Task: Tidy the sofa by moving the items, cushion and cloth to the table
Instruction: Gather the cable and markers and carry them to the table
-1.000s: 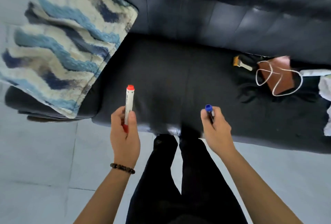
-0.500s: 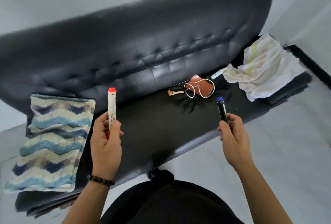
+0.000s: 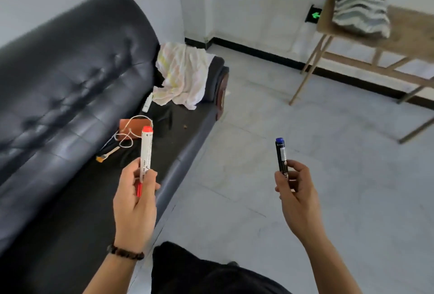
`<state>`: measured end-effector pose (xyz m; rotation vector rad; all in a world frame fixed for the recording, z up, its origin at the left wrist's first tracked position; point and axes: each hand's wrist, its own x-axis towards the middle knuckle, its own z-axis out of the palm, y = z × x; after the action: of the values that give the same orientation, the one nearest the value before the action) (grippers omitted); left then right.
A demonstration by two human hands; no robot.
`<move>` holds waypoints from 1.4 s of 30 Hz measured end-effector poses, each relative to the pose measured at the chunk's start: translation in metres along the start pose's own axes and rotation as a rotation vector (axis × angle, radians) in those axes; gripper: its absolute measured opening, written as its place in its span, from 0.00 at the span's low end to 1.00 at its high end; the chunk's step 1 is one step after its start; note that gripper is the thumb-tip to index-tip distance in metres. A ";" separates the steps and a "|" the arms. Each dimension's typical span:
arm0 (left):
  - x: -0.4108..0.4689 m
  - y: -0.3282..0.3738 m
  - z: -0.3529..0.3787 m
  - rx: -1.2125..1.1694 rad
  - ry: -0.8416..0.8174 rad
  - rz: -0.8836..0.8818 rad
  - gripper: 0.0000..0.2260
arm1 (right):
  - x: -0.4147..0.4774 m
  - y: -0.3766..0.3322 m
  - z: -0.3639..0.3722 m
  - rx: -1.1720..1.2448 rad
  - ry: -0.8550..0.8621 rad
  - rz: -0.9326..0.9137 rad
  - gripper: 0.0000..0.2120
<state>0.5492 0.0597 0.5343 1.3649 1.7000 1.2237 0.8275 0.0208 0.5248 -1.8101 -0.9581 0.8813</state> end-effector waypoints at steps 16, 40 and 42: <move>0.038 0.093 0.369 0.028 -0.501 0.132 0.10 | 0.172 0.108 -0.246 0.106 0.377 0.249 0.11; 0.025 0.397 1.019 0.004 -0.869 0.338 0.07 | 0.551 0.210 -0.741 0.372 0.726 0.319 0.12; 0.037 0.422 1.051 -0.002 -0.814 0.343 0.07 | 0.599 0.198 -0.780 0.330 0.672 0.284 0.11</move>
<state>1.6317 0.3959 0.5391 1.8641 0.9167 0.6608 1.8154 0.1959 0.5179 -1.7848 -0.1241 0.4902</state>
